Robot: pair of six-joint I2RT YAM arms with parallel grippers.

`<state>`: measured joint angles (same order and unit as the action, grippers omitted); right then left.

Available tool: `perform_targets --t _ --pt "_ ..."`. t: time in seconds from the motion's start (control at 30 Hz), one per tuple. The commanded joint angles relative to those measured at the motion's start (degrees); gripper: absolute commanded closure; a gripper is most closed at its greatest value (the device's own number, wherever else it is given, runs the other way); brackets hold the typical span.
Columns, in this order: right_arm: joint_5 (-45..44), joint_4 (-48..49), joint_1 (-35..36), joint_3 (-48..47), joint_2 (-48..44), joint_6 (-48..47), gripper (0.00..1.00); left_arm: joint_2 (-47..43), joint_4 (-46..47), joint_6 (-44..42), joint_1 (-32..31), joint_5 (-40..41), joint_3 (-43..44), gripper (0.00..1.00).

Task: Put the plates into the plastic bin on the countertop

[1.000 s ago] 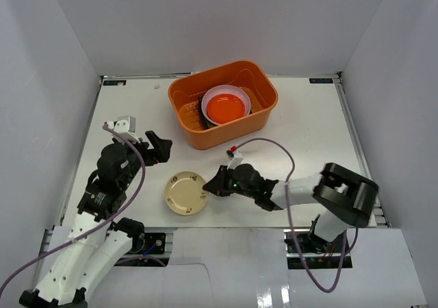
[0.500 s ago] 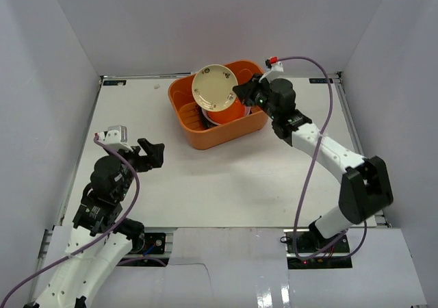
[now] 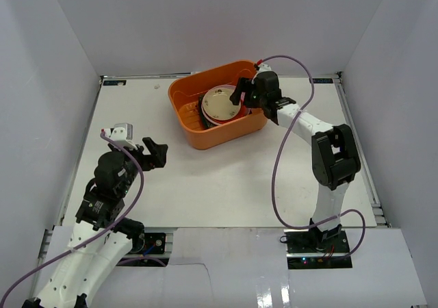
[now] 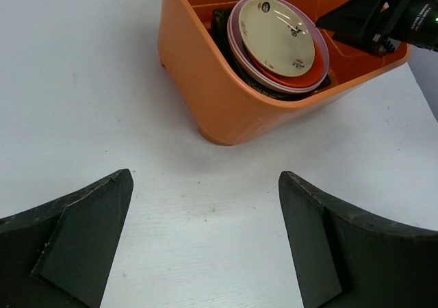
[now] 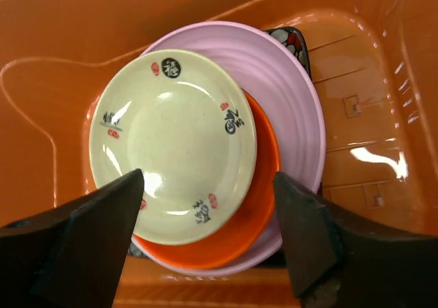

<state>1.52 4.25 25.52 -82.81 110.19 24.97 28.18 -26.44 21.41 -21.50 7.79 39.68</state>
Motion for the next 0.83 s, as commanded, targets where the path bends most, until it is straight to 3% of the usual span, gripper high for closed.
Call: perform_targets --t 0.0,0.07,0.13,0.43,0.67,0.8 --pt "-0.99 0.94 -0.20 -2.89 -7.69 -2.47 0.15 0.20 1.56 -0.93 0.31 -1.29 -0.40 0.02" --pt "-0.90 0.49 -0.12 0.34 -10.95 -3.35 0.05 0.21 1.65 -0.67 0.40 -1.29 -0.39 0.02" --pt "-0.20 0.67 -0.12 3.51 -16.83 -3.88 0.10 -0.32 1.91 -0.49 0.40 -1.38 -0.57 0.02" --pt "-1.16 2.18 1.37 32.23 -51.63 -5.45 0.10 -0.24 3.41 1.71 0.32 -5.59 3.99 0.02" --pt "-12.67 -8.91 1.73 43.68 -78.24 -7.13 0.10 -3.57 3.32 2.41 0.31 -5.42 6.11 0.02" --pt "-12.60 -7.50 1.64 49.23 -84.70 -6.96 0.10 -5.07 2.79 5.13 0.31 -3.40 3.92 0.02"
